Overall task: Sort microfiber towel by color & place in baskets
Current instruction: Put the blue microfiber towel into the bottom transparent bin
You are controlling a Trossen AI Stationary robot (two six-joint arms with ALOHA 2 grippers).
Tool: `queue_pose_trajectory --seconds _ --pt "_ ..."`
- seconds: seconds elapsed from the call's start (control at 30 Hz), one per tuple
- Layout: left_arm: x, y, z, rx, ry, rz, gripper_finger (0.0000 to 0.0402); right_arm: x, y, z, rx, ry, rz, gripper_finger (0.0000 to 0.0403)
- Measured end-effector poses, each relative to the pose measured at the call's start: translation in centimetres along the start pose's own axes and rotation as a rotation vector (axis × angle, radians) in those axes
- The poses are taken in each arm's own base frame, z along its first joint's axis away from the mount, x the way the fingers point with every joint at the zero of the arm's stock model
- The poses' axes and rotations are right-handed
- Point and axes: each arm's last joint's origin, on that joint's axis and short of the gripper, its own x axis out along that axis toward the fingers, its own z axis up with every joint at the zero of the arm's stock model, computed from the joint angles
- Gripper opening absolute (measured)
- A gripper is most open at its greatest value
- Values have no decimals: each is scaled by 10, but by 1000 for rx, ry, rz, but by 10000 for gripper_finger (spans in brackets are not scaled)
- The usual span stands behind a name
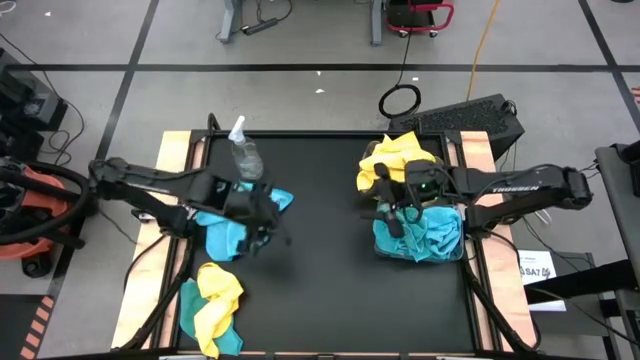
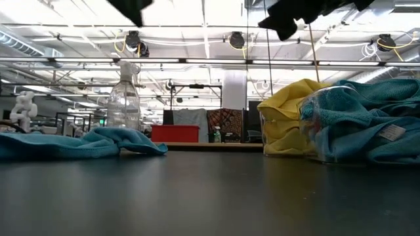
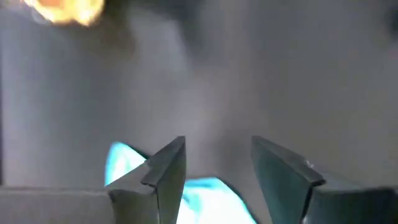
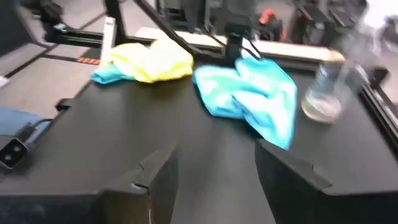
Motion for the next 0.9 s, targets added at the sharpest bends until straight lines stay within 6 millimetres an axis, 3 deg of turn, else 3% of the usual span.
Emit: queue_pose_trajectory --seconds 0.13,0.53,0.9 --pt "1 -26 -15 -49 69 -13 187 22 13 0 -46 -24 58 199" --pt "52 -78 -77 -135 301 40 187 86 40 -20 -105 -17 158 199" --pt "87 -80 -119 -104 299 270 187 122 41 -34 -101 -90 151 199"
